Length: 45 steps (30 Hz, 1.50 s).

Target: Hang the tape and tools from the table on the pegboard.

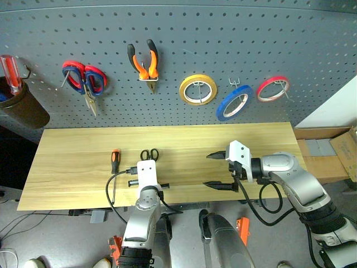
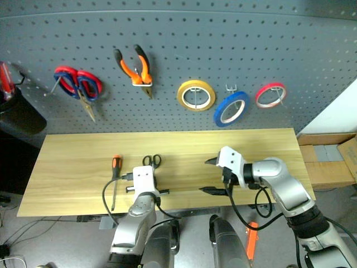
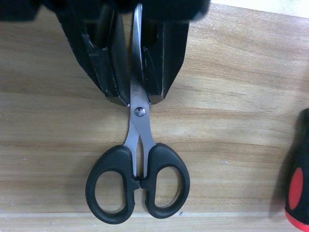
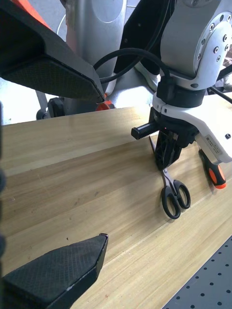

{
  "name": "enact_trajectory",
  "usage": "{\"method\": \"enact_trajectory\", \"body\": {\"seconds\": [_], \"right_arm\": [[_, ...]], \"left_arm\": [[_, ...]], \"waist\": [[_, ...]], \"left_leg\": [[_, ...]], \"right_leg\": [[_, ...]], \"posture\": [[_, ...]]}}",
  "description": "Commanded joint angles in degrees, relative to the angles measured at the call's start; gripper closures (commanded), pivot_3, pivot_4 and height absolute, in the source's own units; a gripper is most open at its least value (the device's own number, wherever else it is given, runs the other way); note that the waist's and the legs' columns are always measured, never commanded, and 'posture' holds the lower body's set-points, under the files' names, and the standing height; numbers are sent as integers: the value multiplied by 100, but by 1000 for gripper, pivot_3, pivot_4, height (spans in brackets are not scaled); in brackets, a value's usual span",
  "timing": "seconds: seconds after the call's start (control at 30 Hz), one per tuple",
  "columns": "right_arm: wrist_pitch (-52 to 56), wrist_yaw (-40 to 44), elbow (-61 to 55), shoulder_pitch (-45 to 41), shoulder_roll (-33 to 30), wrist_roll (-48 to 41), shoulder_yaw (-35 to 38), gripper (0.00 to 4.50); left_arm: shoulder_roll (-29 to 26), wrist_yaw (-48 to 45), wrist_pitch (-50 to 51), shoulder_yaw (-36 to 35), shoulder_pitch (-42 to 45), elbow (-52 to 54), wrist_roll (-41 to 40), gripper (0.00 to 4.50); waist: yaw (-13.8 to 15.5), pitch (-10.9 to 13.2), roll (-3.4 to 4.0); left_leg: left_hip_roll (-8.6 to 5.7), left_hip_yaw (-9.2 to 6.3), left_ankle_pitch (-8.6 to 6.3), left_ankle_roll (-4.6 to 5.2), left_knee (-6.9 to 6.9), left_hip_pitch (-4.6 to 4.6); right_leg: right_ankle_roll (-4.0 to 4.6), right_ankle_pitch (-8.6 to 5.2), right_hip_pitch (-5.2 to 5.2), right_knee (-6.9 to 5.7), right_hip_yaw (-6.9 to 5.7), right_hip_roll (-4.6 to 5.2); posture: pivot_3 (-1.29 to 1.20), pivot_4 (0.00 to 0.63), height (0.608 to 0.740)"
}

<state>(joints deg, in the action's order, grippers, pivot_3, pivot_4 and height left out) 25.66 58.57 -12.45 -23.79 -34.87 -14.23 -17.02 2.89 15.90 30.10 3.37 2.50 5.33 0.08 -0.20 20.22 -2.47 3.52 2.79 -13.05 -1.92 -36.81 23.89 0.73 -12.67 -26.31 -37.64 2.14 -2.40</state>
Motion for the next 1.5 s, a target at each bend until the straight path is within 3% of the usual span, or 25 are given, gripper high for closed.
{"method": "enact_trajectory", "body": {"seconds": [0.03, 0.37, 0.47, 0.6, 0.97, 1.5], "right_arm": [[88, -108, -318, -41, 107, -273, 321, 0], [1506, -1438, -2153, 353, 720, -1915, 1568, 0], [2248, -2308, -2411, 231, 1135, -2783, 2079, 0], [2384, -2997, -2580, -89, 1388, -3077, 2357, 0], [1945, -3574, -2410, -834, 1844, -3283, 2237, 0], [1506, -3653, -1817, -1498, 2207, -3559, 2207, 0]], "left_arm": [[-28, -342, -329, 262, -338, 756, 48, 4417], [-1197, -1064, -1736, 1056, -1977, 2859, 952, 4417], [-1448, -1058, -2228, 967, -2504, 3314, 1245, 4417], [-1535, -1004, -2669, 664, -2818, 3810, 1454, 4417], [-1182, -1123, -1831, -537, -1271, 4580, 1511, 4417], [-1078, -1182, -1712, -1852, -122, 3742, 810, 4417]], "waist": [[1, 1, -1], [6, 0, 0], [7, -1, 0], [7, -2, 2], [56, -12, 3], [166, -19, -4]], "left_leg": [[1, 1, 0, 0, 1, 5], [6, 2, -4, -6, 6, 59], [5, 7, -4, -5, 0, 81], [5, 5, -4, -4, -3, 85], [3, 4, -4, -2, -6, 101], [4, -1, 0, -4, -24, 93]], "right_leg": [[0, 0, -3, 2, 0, 0], [-1, 0, -60, 8, 4, 0], [-4, 2, -85, 5, 7, 2], [-6, 3, -92, 0, 4, 2], [-7, 4, -97, 1, -3, -1], [-5, 7, -94, -32, -7, 1]], "posture": [[44, 380, 740], [72, 356, 740], [84, 341, 740], [109, 330, 740], [165, 308, 740], [172, 310, 740]]}}
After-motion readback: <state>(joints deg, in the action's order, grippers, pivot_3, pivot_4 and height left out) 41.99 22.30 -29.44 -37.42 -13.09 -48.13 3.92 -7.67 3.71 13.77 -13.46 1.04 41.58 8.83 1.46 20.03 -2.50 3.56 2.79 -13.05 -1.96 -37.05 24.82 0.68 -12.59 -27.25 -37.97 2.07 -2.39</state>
